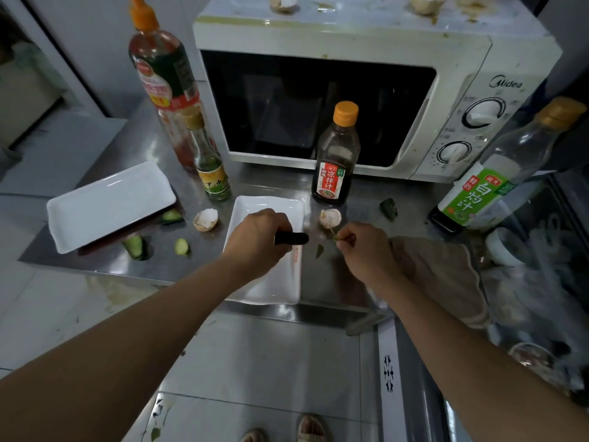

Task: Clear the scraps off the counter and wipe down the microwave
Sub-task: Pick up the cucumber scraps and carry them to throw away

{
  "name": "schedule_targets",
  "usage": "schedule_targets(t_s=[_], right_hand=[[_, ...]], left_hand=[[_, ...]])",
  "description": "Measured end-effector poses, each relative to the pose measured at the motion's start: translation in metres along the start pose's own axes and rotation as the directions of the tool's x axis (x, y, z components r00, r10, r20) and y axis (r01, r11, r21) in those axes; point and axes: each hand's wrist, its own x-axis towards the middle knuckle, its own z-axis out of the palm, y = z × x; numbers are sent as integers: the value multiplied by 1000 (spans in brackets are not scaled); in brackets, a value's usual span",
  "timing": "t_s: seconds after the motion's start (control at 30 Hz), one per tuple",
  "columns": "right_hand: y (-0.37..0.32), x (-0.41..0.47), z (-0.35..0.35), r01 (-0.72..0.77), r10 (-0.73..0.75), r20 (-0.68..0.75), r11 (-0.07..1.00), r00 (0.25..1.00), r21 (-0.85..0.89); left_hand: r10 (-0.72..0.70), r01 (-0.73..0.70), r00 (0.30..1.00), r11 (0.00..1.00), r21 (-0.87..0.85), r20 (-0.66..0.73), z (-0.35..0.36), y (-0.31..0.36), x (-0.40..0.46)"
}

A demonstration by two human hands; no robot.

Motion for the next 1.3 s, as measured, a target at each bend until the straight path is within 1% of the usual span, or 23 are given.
schedule_targets(t_s=[0.13, 0.23, 0.37, 0.53, 0.63, 0.7, 0.97, 1.03, 1.17, 1.3], right_hand=[[-4, 2, 22, -27, 27, -29, 999, 999, 25], [-3, 3, 35, -75, 75, -31, 997, 997, 6], [-2, 1, 42, -91, 89, -64, 995, 994, -26], [-8, 2, 50, -150, 141, -78, 981, 987, -123], [-12, 2, 54, -174, 157, -110, 970, 982, -171], [-13, 1, 54, -169, 150, -117, 970, 982, -176], [-9, 3, 51, -108, 95, -63, 962, 993, -249], [-7, 2, 51, -97, 86, -60, 970, 994, -223], [-1, 2, 43, -110, 105, -60, 990, 993, -86], [5, 2, 32, -122, 124, -110, 992, 986, 25]], left_hand=[[-17, 16, 1000, 999, -46, -19, 2, -11, -4], [-28, 27, 1000, 997, -76, -13, 6, -17, -6], [-47, 47, 999, 994, -103, 0, 9, -25, -6], [-51, 52, 999, 991, -127, 17, 8, -31, -7], [-47, 50, 999, 990, -130, 27, 6, -33, -8], [-49, 54, 998, 990, -131, 37, 5, -33, -8], [-45, 49, 998, 992, -117, 39, 7, -31, -9], [-41, 44, 999, 993, -105, 36, 8, -30, -8], [-26, 29, 999, 995, -92, 33, 9, -26, -7], [-13, 16, 1000, 995, -98, 27, 9, -18, -6]])
